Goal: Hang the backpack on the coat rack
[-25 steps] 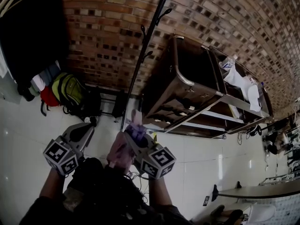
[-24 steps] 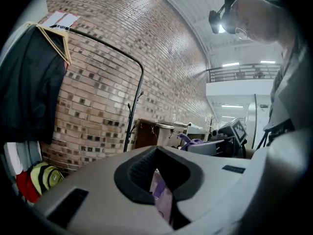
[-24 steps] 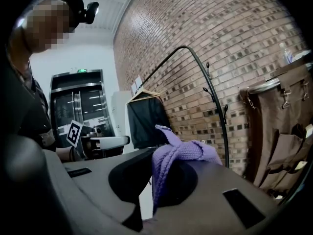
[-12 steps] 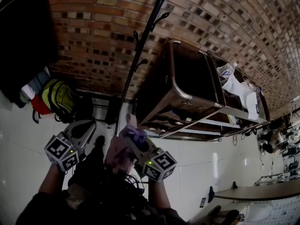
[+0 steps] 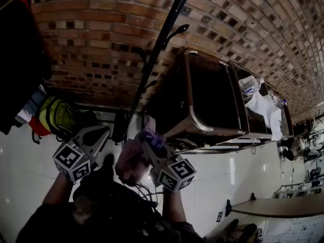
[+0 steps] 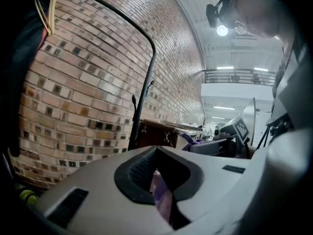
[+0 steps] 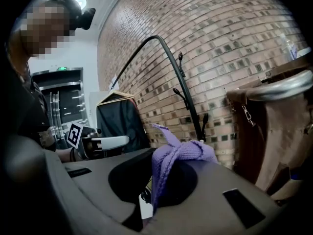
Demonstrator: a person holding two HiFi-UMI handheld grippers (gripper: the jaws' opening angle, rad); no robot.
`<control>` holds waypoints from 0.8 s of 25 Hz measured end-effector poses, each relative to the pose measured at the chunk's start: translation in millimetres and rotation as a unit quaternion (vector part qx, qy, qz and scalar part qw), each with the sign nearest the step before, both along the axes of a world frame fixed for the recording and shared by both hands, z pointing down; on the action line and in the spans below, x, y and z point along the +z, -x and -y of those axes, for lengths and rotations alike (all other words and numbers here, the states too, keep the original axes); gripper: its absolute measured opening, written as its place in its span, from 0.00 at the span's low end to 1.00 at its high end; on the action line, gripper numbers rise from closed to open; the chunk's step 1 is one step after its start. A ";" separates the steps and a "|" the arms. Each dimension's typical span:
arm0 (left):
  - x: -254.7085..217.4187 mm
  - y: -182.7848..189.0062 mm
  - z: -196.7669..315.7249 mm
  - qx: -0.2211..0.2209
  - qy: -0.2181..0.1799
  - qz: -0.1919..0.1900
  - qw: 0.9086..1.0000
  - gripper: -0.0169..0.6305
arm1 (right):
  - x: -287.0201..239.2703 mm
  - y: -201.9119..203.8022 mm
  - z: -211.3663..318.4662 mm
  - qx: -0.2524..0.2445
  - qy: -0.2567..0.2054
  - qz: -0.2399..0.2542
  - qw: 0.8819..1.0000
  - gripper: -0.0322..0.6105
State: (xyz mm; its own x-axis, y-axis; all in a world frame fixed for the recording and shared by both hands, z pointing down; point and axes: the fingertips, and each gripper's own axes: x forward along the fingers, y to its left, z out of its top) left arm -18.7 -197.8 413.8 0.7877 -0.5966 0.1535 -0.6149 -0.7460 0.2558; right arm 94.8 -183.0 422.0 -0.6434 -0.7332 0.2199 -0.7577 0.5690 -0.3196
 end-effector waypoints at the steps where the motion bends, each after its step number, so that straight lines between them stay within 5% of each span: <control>1: 0.2 -0.6 11.6 0.005 0.001 0.001 1.000 0.06 | -1.7 -1.8 14.3 0.006 -0.002 -0.003 1.000 0.05; 20: 15.3 4.0 186.1 0.032 0.020 -0.004 0.999 0.06 | -24.2 -25.4 243.8 0.065 -0.021 -0.044 0.997 0.05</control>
State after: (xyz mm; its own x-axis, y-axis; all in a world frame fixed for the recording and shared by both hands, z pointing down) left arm -22.8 -384.0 429.1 0.8251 -0.5390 0.1695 -0.5645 -0.7726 0.2907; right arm 120.2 -426.9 397.8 -0.5223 -0.8188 0.2383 -0.8497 0.4758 -0.2273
